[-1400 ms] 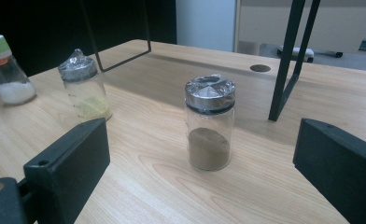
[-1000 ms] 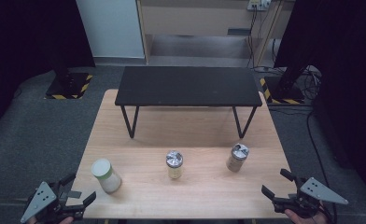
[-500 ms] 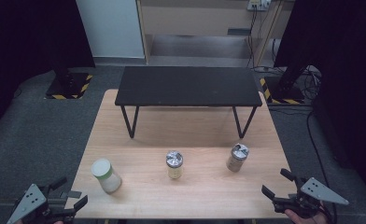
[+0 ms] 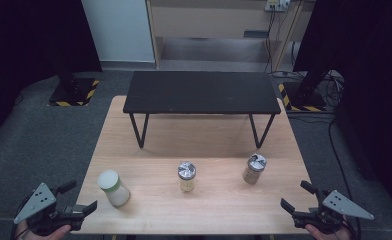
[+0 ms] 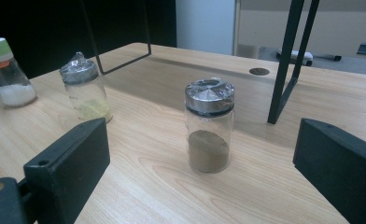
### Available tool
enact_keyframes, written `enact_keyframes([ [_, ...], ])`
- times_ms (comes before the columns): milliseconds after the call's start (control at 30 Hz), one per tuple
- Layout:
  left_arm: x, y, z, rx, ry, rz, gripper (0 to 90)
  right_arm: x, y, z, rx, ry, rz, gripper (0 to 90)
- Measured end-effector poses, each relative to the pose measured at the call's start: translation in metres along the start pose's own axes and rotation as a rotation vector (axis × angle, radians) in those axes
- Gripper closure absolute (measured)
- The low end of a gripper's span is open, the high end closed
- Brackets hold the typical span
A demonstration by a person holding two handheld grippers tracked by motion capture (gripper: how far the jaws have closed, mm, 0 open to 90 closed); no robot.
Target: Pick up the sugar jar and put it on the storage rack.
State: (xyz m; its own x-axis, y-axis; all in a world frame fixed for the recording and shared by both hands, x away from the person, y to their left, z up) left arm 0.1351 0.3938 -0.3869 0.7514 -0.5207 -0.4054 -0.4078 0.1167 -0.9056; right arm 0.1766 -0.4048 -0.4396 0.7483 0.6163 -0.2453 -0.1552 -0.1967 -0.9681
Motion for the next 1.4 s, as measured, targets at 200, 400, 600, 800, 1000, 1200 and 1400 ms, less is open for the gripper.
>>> enact_keyframes([
  [200, 0.008, -0.009, 0.002, 0.005, 0.002, 0.039, 2.9, 0.000, 0.000, 0.000, -0.001, -0.001, -0.002, 4.4],
  [400, 0.014, -0.013, 0.005, 0.002, 0.005, 0.072, 4.1, 0.000, 0.001, -0.001, -0.002, -0.004, -0.003, 4.5],
  [600, 0.021, -0.016, 0.006, -0.005, 0.007, 0.078, 5.4, 0.000, 0.000, 0.000, -0.001, -0.004, -0.004, 4.5],
  [800, 0.031, -0.016, 0.007, -0.014, 0.005, 0.088, 5.6, 0.000, 0.001, -0.001, 0.000, -0.004, -0.005, 4.5],
  [1000, 0.038, -0.013, 0.010, -0.041, -0.004, 0.092, 6.9, 0.000, 0.000, -0.001, -0.003, -0.008, -0.005, 4.4],
  [1200, 0.045, -0.012, 0.010, -0.044, -0.002, 0.093, 8.6, 0.000, 0.001, -0.001, -0.001, -0.010, -0.007, 4.5],
  [1400, 0.052, -0.010, 0.009, -0.037, 0.003, 0.093, 9.9, 0.000, 0.001, -0.001, -0.002, -0.011, -0.007, 4.5],
])
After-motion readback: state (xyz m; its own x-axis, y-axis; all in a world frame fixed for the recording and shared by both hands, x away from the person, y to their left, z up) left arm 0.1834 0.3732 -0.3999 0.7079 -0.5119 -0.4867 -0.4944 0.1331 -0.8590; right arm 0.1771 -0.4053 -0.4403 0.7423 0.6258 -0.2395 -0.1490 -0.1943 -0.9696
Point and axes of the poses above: each handheld gripper's, and its own axes: x roughly forward along the jaws, y roughly out of its underside, z roughly to its left, the point moved 4 cm from there along x, roughly forward along the jaws, and after that the axes turned 7 degrees about -x, right-handed, at the moved point
